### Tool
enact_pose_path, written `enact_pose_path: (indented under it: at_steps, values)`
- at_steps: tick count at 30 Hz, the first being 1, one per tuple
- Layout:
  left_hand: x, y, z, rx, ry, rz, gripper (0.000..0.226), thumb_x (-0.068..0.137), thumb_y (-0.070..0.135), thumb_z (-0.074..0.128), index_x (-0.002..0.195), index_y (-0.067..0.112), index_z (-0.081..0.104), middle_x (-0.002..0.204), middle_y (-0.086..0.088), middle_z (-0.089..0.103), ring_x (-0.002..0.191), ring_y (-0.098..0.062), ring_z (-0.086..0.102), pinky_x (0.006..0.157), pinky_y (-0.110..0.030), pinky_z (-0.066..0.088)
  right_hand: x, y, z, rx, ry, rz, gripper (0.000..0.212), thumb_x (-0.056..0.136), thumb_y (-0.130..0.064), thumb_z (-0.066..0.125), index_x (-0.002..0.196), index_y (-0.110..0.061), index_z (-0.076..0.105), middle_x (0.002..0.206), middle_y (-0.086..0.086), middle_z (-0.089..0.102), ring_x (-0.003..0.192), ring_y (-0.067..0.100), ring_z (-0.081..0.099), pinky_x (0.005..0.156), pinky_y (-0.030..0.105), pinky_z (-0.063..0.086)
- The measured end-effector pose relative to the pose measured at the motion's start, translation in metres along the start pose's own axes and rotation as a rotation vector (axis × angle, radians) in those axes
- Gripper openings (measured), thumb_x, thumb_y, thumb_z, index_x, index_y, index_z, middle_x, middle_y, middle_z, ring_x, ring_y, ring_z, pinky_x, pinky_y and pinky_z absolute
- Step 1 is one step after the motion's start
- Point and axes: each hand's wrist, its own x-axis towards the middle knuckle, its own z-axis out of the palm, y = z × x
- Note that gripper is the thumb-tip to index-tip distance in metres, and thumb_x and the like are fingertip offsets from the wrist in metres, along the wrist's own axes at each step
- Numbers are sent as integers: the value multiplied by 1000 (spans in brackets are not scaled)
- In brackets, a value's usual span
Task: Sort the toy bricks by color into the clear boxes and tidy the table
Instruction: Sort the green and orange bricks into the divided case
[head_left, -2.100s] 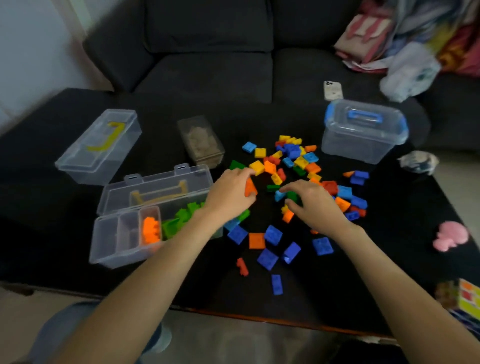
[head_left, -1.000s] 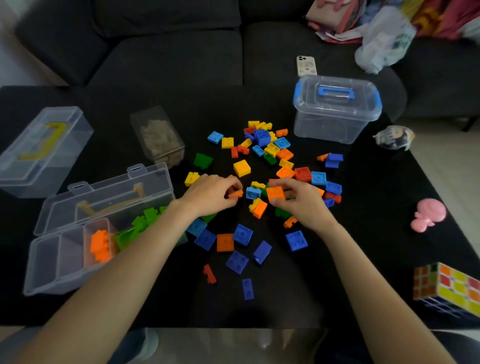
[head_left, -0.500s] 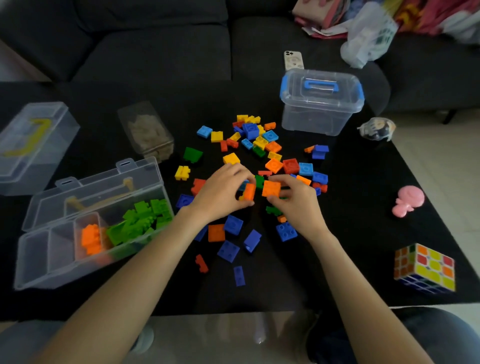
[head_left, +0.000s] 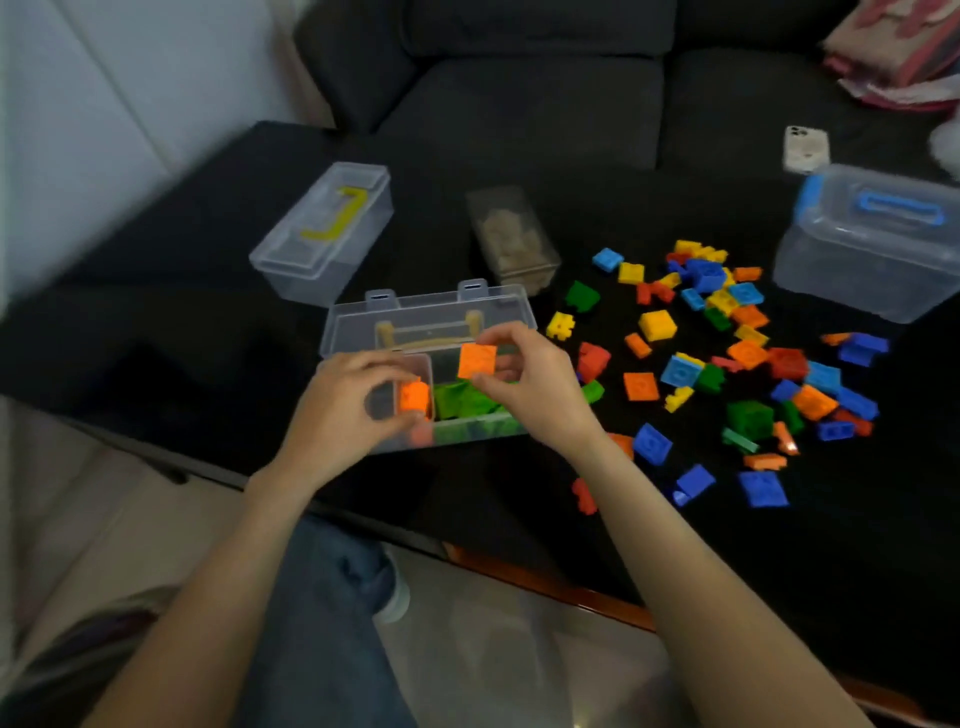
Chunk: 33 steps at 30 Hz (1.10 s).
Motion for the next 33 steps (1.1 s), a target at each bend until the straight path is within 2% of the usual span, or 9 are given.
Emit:
enact_pose_path:
  at_steps: [2,5,8,12,16,19,23,27,33]
  values:
    - [-2,-4,-1,96,-28,1,52,69,60,59,104,24,72,119,2,60,109,-22,51,93,-44,43,15,-6,15,-70,-6,-33,31,77,-5,72,106,-10,63,108,6,62,83,12,64,72,8,49]
    - [-4,-6,-1,142,-41,15,58,71,62,46,112,27,68,124,1,57,115,-23,46,94,-44,41,33,-11,30,-221,-59,-74,34,74,-11,76,106,-15,65,107,3,58,81,11,59,70,7,42]
    - [-9,-9,0,76,46,27,45,76,54,51,108,26,68,117,5,58,110,-20,50,89,-40,43,45,-15,42,-333,-135,-95,36,74,-8,75,108,-14,64,109,5,59,85,14,58,80,24,49]
    - [-16,-12,8,82,81,71,31,81,43,51,99,26,70,106,7,62,102,-19,54,81,-41,45,51,-13,50,-450,-124,-149,31,75,-5,72,102,-15,61,107,1,59,84,8,52,77,26,50]
    - [-17,-14,11,110,100,57,23,83,37,58,99,25,70,109,5,60,106,-19,51,82,-35,40,50,-12,54,-503,-78,-240,26,76,-6,71,98,-16,61,105,-1,58,87,12,53,70,24,44]
    - [-14,-15,13,94,122,-3,30,81,46,54,98,24,67,109,5,59,107,-17,50,84,-34,41,51,-16,50,-573,-192,-216,28,76,-14,74,102,-15,62,100,-2,58,83,6,48,73,22,39]
    - [-13,-12,15,9,168,-63,37,75,36,73,106,21,59,109,6,60,103,-13,52,85,-35,43,55,-20,43,-634,-259,-203,28,77,-24,75,102,-17,65,95,-4,60,81,7,51,74,22,39]
    - [-15,-10,15,-7,152,-16,40,74,40,67,110,23,61,114,6,59,108,-11,51,86,-28,36,58,-16,41,-440,-293,-123,24,79,-20,73,101,-15,67,91,-5,59,78,6,55,72,22,44]
    - [-17,-10,18,25,170,23,22,79,42,57,88,27,69,107,6,59,104,-13,50,82,-29,32,51,-17,44,-708,-305,-156,34,83,-27,68,117,-19,65,117,5,48,108,19,50,89,31,44]
